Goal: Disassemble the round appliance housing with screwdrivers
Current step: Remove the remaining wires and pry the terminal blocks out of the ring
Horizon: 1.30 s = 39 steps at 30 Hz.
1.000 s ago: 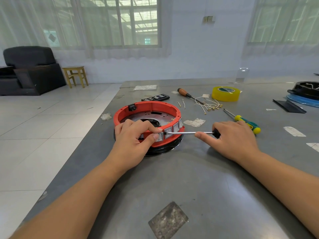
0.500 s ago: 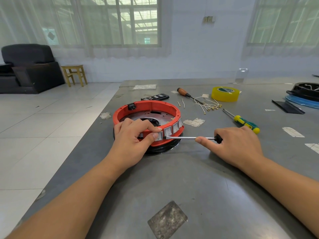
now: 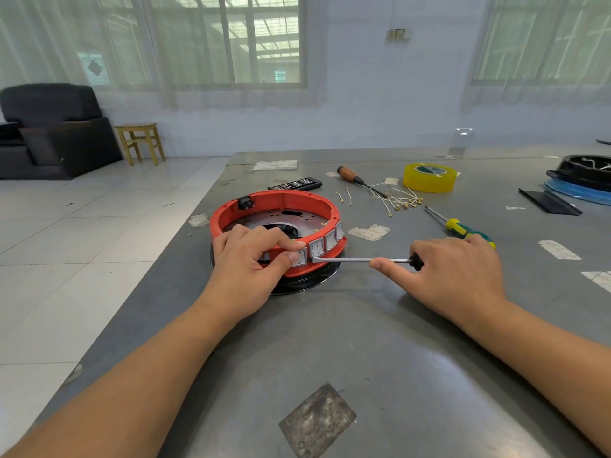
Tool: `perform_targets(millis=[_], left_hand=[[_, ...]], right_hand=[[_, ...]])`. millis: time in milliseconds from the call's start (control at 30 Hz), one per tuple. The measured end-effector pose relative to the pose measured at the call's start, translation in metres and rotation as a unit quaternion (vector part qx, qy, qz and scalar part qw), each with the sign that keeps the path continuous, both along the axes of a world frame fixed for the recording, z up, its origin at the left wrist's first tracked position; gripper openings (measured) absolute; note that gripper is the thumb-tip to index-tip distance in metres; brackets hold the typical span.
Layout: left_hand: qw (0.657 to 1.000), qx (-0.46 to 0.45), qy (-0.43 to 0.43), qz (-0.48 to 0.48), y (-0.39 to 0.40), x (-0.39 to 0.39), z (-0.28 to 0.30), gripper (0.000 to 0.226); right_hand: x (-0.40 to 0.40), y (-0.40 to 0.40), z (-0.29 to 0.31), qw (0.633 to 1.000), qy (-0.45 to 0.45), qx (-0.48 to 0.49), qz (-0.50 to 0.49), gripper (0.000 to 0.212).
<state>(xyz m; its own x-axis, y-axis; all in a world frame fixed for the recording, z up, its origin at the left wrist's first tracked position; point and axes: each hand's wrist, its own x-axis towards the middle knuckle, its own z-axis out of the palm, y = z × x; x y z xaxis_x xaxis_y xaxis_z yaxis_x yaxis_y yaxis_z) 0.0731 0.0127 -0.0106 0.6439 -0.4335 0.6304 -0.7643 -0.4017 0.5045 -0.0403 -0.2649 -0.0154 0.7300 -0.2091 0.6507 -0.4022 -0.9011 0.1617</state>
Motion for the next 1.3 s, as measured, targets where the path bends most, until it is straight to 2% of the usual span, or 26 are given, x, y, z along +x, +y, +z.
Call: perform_targets(millis=[300,667,800,967,1167,1300], left_hand=[[1.000,0.007,0.018,0.015,0.000,0.001,0.002,0.031],[0.995,0.024,0.099,-0.004,0.005,-0.001,0.015,0.028],[0.993,0.037,0.104,-0.031,0.009,-0.002,0.020,0.025],[0.991,0.050,0.119,-0.035,0.012,-0.001,0.023,0.024],[0.988,0.064,0.127,-0.055,0.011,-0.002,0.029,0.025],[0.990,0.054,0.113,-0.060,0.011,-0.002,0.028,0.027]], right_hand=[[0.002,0.000,-0.003,1.000,0.013,0.001,-0.006,0.093],[0.034,-0.022,-0.008,0.992,0.005,0.050,0.114,0.084],[0.046,-0.025,-0.006,0.986,0.012,0.076,0.150,0.080],[0.057,-0.028,-0.004,0.984,-0.005,0.059,0.166,0.081],[0.062,-0.032,-0.003,0.977,-0.058,0.058,0.199,0.071],[0.063,-0.031,-0.003,0.978,-0.043,0.064,0.196,0.073]])
